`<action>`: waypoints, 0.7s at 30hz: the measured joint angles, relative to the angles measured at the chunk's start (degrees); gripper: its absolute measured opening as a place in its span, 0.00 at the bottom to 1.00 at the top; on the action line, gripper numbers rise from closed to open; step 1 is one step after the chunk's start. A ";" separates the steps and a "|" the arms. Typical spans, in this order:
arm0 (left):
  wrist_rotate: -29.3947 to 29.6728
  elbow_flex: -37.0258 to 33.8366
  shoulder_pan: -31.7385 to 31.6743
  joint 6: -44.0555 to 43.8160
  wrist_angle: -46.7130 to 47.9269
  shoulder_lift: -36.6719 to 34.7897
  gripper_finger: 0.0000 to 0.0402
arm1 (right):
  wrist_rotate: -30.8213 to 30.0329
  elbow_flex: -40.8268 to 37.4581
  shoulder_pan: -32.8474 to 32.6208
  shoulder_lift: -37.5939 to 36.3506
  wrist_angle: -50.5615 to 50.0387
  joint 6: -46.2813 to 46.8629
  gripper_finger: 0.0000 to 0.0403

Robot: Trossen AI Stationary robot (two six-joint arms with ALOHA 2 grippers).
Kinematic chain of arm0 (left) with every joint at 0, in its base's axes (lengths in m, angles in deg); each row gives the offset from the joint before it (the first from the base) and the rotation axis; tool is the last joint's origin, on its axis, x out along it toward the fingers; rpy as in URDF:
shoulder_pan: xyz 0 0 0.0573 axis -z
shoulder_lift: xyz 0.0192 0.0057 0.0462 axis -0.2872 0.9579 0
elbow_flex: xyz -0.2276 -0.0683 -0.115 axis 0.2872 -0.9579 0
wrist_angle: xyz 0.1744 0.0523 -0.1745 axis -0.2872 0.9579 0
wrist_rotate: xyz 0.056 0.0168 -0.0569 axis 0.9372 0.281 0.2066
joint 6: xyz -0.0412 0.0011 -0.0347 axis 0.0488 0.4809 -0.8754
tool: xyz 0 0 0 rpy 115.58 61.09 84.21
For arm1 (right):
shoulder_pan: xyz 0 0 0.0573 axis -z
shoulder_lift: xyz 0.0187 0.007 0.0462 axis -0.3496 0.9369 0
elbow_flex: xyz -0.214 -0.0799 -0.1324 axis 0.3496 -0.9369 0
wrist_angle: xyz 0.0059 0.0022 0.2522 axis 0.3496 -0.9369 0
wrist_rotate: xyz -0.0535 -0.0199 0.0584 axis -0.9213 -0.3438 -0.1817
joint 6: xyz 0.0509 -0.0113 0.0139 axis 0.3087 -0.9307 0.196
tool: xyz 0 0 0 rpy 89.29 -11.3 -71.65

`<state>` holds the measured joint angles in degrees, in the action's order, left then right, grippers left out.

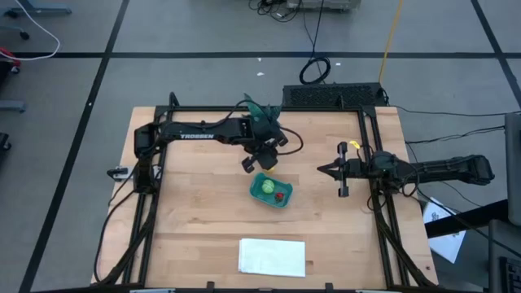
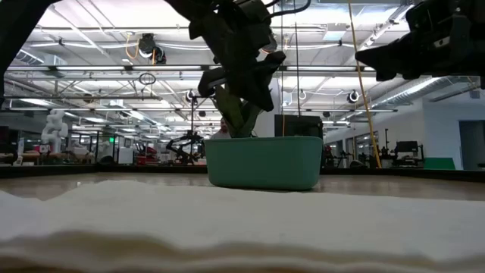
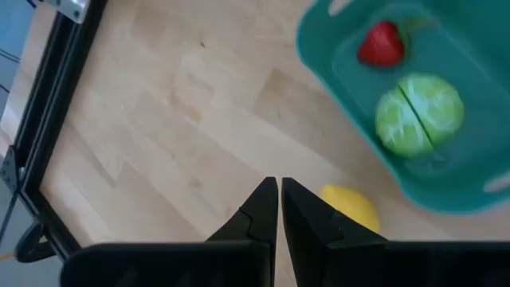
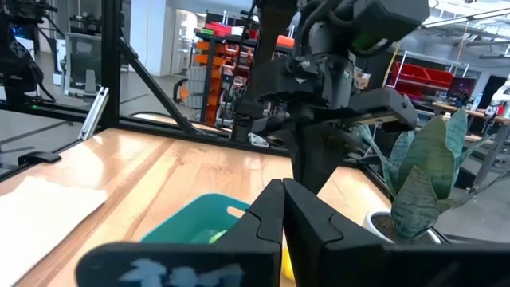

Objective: Pick and placing Produce into tupperware
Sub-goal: Put the yellow lemon into the green bin

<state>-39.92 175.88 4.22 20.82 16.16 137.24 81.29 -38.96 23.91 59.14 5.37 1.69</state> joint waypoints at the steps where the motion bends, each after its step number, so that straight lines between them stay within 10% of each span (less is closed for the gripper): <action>1: -0.02 0.00 0.18 -0.59 -0.22 0.00 0.06 | -0.01 0.00 0.00 0.14 0.00 0.00 0.00; 21: 6.74 -0.02 0.25 3.47 -2.43 1.05 0.06 | 0.00 0.00 0.00 0.68 0.00 0.17 0.00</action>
<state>-33.18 175.86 4.46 24.28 13.73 138.29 81.29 -38.96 23.91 59.81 5.37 1.87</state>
